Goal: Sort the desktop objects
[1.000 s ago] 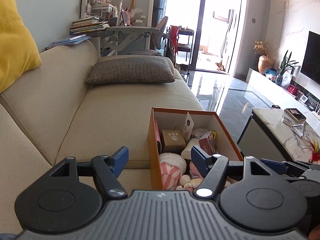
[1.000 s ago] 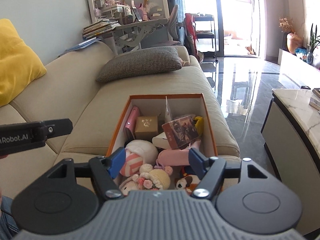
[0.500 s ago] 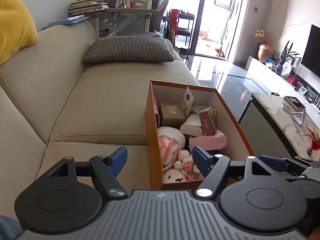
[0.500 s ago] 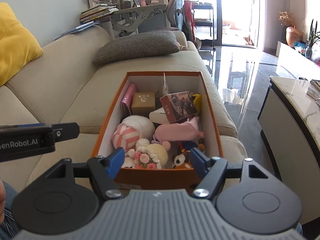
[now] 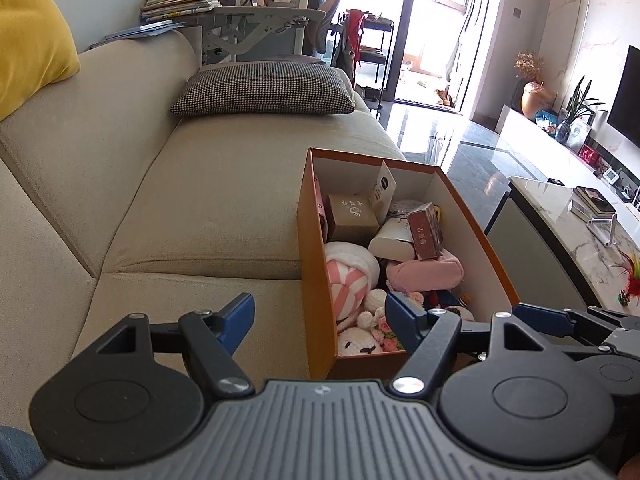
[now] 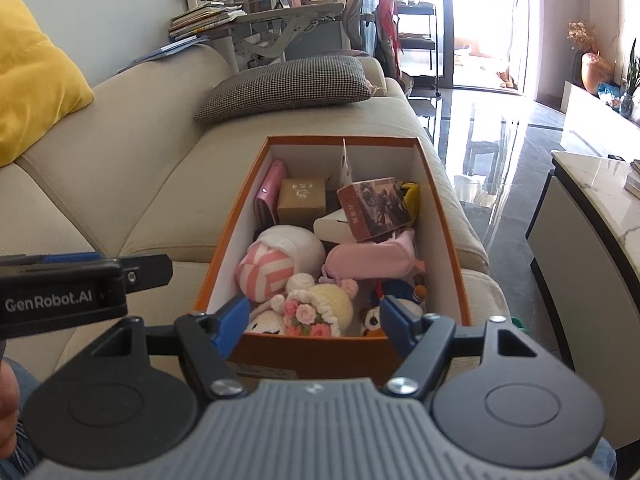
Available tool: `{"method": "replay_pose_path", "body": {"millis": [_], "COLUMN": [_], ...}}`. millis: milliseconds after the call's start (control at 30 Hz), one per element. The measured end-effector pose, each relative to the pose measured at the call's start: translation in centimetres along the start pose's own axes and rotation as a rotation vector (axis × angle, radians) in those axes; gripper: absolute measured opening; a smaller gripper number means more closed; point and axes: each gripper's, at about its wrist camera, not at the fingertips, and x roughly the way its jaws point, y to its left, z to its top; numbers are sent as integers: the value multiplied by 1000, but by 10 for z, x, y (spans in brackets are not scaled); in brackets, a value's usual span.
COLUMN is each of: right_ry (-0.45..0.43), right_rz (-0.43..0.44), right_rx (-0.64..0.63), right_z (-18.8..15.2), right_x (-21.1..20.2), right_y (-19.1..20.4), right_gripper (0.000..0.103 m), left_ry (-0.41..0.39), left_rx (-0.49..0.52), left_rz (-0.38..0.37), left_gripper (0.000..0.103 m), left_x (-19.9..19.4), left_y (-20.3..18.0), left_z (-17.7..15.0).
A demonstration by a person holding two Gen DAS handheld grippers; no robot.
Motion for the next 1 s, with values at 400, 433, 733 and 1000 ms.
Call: {"method": "replay_pose_path", "body": {"millis": [400,433,733,1000], "right_ry": [-3,-2,1,1], "right_rz": [0,0,3,4], "right_rx": [5,4,2,4], "right_z": [-1,-1,-1,-1], "right_x": [-1,-1,-2,-2], "right_y": [-1,-1,-1,-1], "right_gripper": [74,74,74,74], "left_ry": [1,0,2,-2], "left_rx": [-1,1,12,2], "left_rz": [-7,-6,-12,-8], "left_gripper": [85,85,87,88], "left_x": [-1,-1,-2,-4], "left_y": [-1,-2,-4,-2], "left_z": [-2,-2,-2,-2]}}
